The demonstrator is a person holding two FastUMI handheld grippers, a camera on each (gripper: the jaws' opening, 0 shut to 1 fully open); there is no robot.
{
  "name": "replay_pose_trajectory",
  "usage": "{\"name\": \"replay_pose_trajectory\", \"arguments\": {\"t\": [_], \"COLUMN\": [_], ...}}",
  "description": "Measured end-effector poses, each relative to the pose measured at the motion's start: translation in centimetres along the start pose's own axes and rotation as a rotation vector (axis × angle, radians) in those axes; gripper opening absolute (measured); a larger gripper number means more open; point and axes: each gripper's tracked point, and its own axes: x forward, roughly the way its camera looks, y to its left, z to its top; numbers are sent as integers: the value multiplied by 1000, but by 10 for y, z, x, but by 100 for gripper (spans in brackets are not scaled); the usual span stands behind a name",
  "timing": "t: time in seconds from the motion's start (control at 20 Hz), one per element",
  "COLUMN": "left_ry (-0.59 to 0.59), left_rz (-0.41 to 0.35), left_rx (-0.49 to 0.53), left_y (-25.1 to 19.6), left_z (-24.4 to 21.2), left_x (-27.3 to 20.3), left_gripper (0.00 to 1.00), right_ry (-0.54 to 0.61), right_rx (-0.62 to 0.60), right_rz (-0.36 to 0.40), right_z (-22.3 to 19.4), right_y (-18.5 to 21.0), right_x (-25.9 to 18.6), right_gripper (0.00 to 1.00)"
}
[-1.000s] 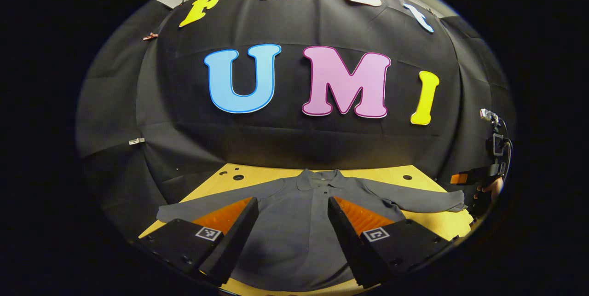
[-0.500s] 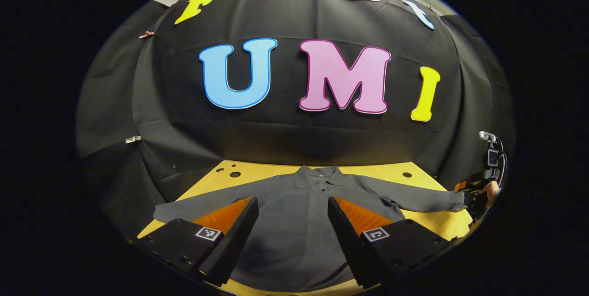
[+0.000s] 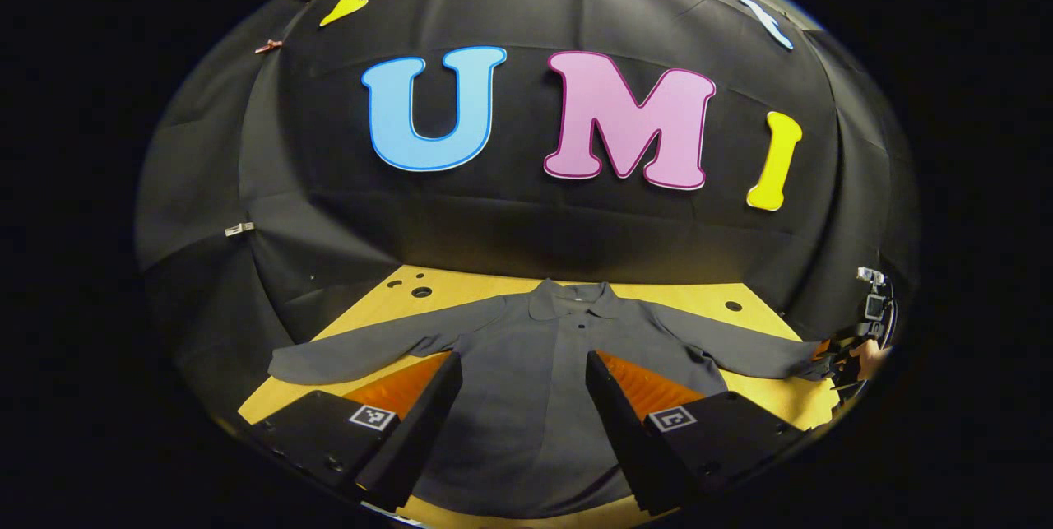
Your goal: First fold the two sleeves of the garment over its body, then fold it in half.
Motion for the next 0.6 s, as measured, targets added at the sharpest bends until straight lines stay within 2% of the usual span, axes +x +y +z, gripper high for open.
{"name": "replay_pose_trajectory", "arguments": {"t": [0.15,0.3,0.5,0.55,0.6], "left_ry": [8,6,-5,-7,-7], "left_rz": [4,16,10,10,12], "left_rx": [-6,2,12,15,15], "left_y": [-3,-4,-12,-14,-16], "left_z": [0,-2,1,1,1], "left_x": [1,1,1,1,2], "left_gripper": [96,96,96,96,96], "right_ry": [8,44,35,31,48], "right_rx": [-23,-25,-6,11,26], "right_rz": [-23,-3,31,44,65], "right_z": [0,4,3,5,3], "right_y": [-2,3,4,2,2], "right_x": [-1,-3,-7,-8,-6], "right_gripper": [98,98,97,96,83]}}
